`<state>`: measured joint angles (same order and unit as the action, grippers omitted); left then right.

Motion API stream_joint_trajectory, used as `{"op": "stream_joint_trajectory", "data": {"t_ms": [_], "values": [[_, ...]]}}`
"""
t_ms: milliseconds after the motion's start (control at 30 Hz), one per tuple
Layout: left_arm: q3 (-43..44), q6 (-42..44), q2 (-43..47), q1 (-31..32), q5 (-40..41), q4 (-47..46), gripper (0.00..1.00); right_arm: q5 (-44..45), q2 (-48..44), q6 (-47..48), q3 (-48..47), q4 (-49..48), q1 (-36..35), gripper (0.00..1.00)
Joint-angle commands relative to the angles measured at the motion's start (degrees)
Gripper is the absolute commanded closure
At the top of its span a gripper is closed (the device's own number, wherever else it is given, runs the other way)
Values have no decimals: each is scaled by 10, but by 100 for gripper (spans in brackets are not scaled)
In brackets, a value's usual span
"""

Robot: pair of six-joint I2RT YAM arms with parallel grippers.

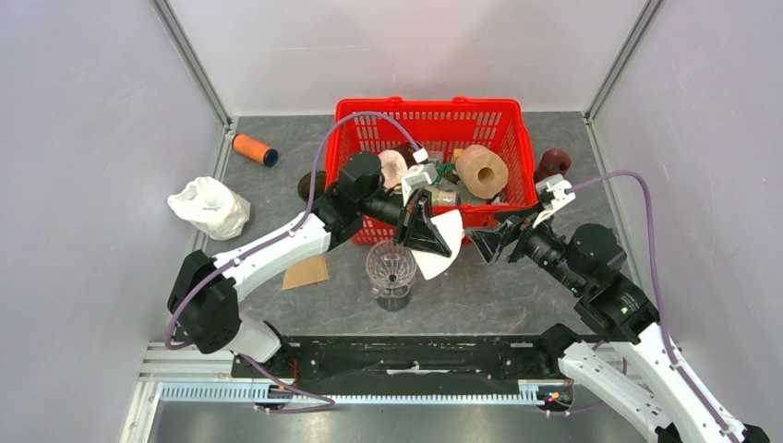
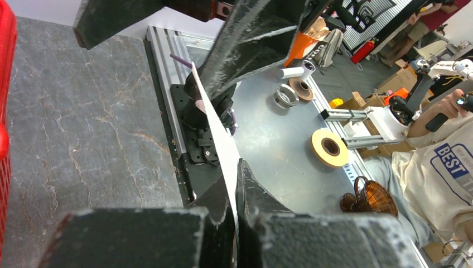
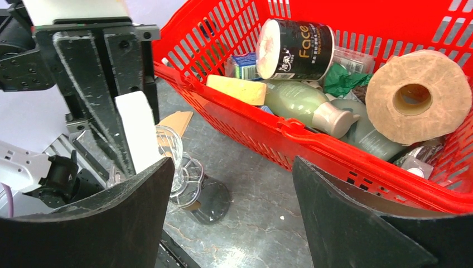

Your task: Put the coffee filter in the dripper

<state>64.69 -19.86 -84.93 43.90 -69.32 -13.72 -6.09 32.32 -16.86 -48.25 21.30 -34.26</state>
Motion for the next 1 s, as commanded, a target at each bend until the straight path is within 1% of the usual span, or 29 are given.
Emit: {"op": "stream_joint_trajectory", "data": {"t_ms": [0,133,300,367,467,600,700,767,833,900,967], "values": [[-6,38,33,4,-21,-5,98,24,-4,11,-17,-13,-1,15],[-5,38,33,5,-19,-5,98,5,2,11,-21,-13,-1,15],[-3,37,30,5,-14,-2,98,-51,7,16,-26,-14,-1,16],[-3,45,32,5,-14,6,98,-76,-2,29,-30,-5,-1,18],[-1,71,35,5,0,32,98,-118,-25,36,-28,0,-1,20],[8,104,35,5,5,74,98,-143,-34,30,-23,0,-1,21],[11,109,32,5,6,82,98,-159,-19,28,-28,-5,-1,29],[11,111,31,5,5,83,98,-154,-3,28,-38,0,-1,37],[10,112,32,5,6,84,98,-146,12,28,-48,10,-1,42],[11,115,33,5,14,89,98,-149,24,25,-54,12,-1,52],[13,119,32,5,20,96,98,-164,33,23,-58,9,-1,58]]}}
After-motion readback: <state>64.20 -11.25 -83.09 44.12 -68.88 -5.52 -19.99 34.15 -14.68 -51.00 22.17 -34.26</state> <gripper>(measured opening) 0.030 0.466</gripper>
